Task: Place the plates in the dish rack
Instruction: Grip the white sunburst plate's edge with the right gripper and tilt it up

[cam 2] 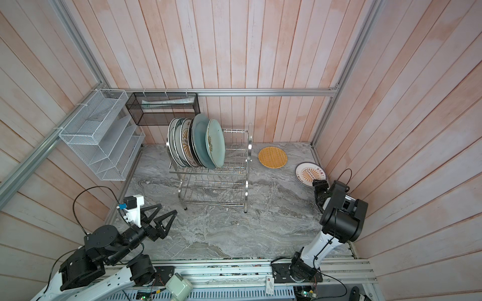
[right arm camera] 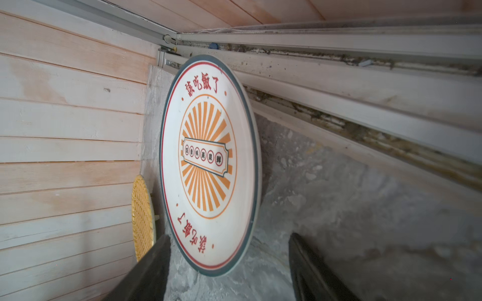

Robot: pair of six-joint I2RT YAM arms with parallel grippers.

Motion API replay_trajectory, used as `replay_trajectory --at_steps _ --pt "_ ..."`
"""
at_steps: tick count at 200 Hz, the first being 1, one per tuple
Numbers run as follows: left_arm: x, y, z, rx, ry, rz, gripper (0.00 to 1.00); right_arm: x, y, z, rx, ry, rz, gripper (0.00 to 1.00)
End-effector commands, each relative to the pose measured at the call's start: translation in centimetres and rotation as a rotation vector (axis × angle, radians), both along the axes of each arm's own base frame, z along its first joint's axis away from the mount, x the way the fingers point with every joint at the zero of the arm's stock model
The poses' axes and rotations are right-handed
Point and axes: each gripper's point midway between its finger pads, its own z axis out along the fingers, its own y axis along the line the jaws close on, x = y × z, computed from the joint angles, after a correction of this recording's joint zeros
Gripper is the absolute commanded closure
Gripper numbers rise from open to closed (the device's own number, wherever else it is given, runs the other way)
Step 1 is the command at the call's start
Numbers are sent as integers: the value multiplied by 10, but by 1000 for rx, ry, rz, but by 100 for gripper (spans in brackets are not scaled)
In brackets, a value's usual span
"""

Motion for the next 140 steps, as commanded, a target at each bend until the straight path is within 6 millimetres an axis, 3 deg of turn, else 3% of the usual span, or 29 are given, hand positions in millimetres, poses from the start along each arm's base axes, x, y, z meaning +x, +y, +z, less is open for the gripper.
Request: replay_trajectory --at_steps 1,23,81,140 --pt "-4 -21 -10 40 7 -96 0 5 0 -13 54 9 23 32" --pt "-5 -38 -19 78 37 -163 0 7 -1 -22 101 11 28 42" --pt "16 -36 -29 100 78 -118 0 8 -4 -45 168 40 35 55" --pt "23 -32 -29 93 80 -98 0 14 -5 -49 222 28 45 64"
